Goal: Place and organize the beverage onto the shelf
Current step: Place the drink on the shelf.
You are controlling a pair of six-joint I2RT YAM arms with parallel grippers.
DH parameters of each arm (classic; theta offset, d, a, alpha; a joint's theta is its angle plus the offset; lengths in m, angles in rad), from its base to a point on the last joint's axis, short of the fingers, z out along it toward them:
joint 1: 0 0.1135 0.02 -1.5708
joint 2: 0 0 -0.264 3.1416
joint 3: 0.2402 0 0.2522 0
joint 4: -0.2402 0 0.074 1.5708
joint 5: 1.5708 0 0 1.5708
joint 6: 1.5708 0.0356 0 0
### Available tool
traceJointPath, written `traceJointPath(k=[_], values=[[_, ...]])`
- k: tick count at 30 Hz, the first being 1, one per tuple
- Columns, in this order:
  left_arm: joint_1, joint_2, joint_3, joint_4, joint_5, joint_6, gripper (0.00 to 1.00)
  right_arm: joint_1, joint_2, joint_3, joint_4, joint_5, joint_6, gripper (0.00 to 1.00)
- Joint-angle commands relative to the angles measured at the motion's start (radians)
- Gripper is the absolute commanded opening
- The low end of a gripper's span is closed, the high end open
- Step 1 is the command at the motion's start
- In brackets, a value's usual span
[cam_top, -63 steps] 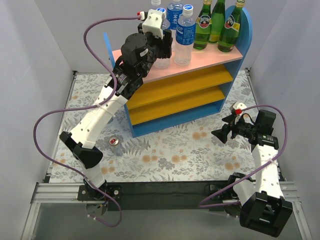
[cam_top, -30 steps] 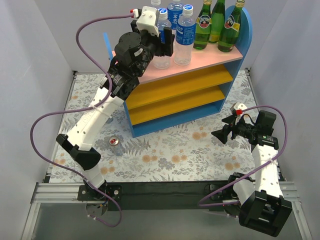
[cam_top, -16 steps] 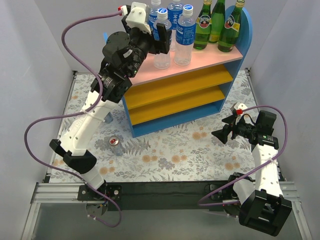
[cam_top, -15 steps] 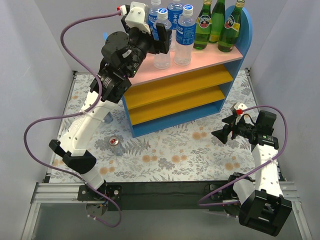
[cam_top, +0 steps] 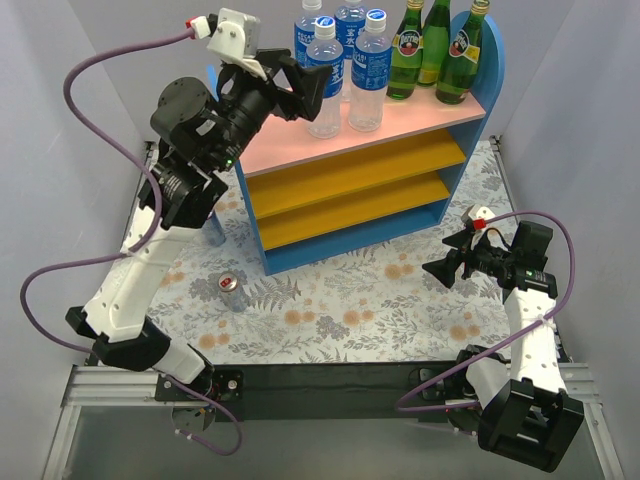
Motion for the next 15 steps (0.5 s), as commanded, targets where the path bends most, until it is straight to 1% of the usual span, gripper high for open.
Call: traceJointPath(k=[1, 7, 9, 10, 11, 13, 15], values=[[0.004, -0.073, -0.047, -0.016, 0.069, -0.019, 0.76, -0.007, 0.002, 0.0, 0.011, -0.041, -0.004, 0.98], [0.004, -0.197, -0.182, -0.021, 0.102, -0.022, 0.76, -0.007, 0.008, 0.0, -0.008, -0.061, -0.022, 0.98], [0.004, -0.263, -0.233, -0.024, 0.144, -0.02, 0.76, -0.007, 0.011, 0.003, -0.02, -0.069, -0.047, 0.98], [0.004, -0.285, -0.292, -0.024, 0.156, -0.019, 0.76, -0.007, 0.01, 0.005, -0.038, -0.088, -0.062, 0.97], [0.004, -0.311, -0.32, -0.028, 0.183, -0.019, 0.75, -0.007, 0.005, 0.005, -0.048, -0.102, -0.075, 0.97], [0.004, -0.38, -0.404, -0.05, 0.217, -0.014, 0.75, -0.007, 0.002, 0.006, -0.077, -0.147, -0.114, 0.97], [0.004, -0.416, -0.45, -0.094, 0.263, -0.005, 0.75, -0.005, -0.001, 0.008, -0.095, -0.168, -0.145, 0.98]])
